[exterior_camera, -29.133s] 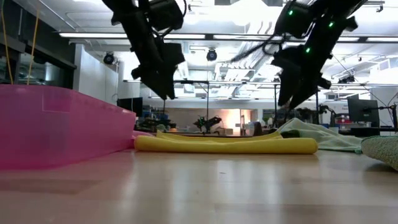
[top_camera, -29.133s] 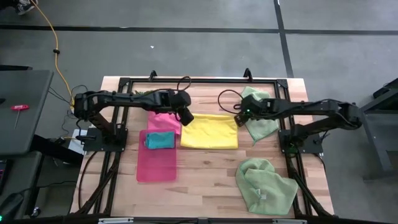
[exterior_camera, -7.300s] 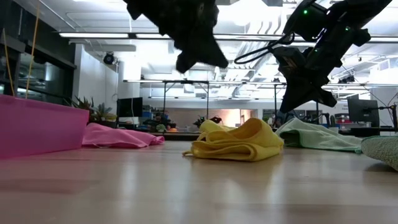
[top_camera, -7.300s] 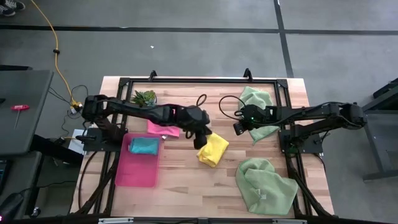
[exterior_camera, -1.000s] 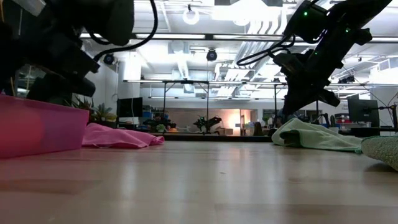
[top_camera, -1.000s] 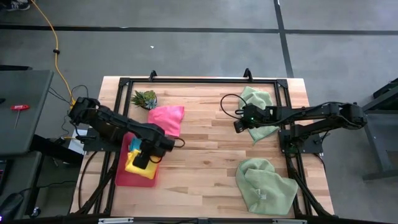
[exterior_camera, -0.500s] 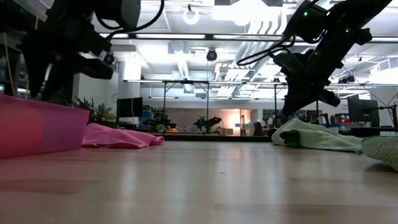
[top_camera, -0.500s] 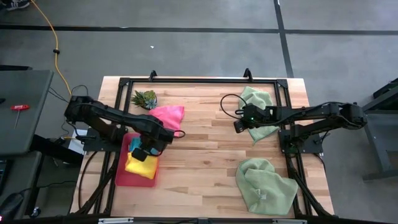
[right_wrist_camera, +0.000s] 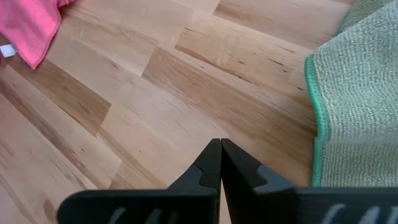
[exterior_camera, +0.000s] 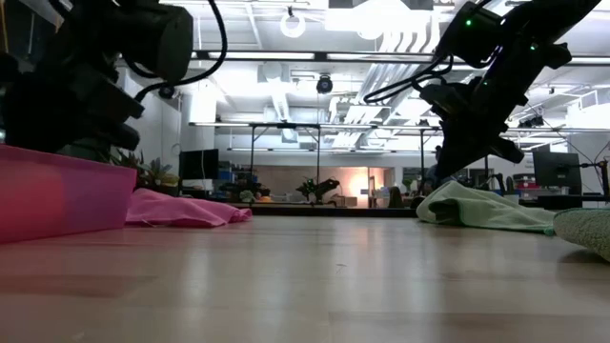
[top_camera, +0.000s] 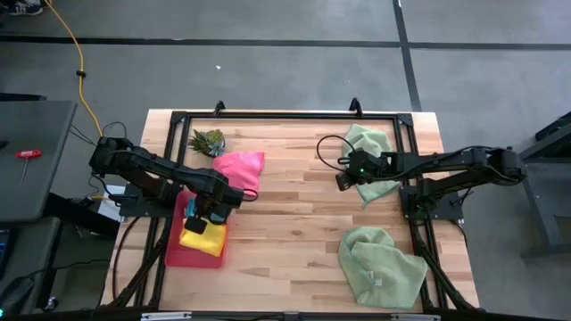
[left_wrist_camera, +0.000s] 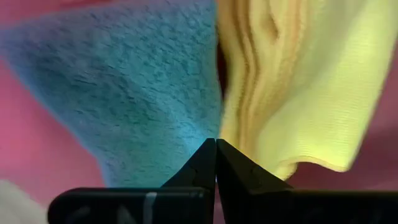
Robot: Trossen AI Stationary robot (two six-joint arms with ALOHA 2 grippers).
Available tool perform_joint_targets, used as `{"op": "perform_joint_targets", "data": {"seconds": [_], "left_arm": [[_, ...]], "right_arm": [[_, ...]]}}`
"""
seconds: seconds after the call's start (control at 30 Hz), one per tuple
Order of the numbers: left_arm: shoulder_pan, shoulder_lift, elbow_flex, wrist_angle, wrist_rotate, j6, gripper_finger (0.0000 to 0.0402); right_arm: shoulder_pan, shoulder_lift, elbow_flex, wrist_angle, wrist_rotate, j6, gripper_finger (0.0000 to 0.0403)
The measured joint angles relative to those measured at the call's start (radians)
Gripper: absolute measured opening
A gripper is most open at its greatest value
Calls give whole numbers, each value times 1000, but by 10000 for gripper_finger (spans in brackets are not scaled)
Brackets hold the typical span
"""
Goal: Fold microfiber towels
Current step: Put the yellow microfiber towel into the red bin
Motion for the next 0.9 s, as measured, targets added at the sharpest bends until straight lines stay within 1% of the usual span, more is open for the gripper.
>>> {"op": "perform_joint_targets", "data": {"seconds": [0.23, 0.3, 0.47, 0.63, 0.7, 0.9], "left_arm": [[-30, 0, -13, -16, 10, -48, 0], [-37, 0, -13, -21, 30, -57, 0], [-57, 0, -19, -30, 119, -95, 0], [-93, 0, -70, -31, 135, -135, 0], [-103, 0, -87, -31, 118, -142, 0], [-103, 0, -69, 0, -21, -178, 0]], "right_arm": [[0, 0, 0, -1, 1, -1, 2], [0, 0, 0, -1, 1, -10, 2], [0, 0, 0, -1, 14, -16, 2], [0, 0, 0, -1, 15, -16, 2], [0, 0, 0, -1, 15, -16, 2], [0, 0, 0, -1, 26, -16, 2]]}}
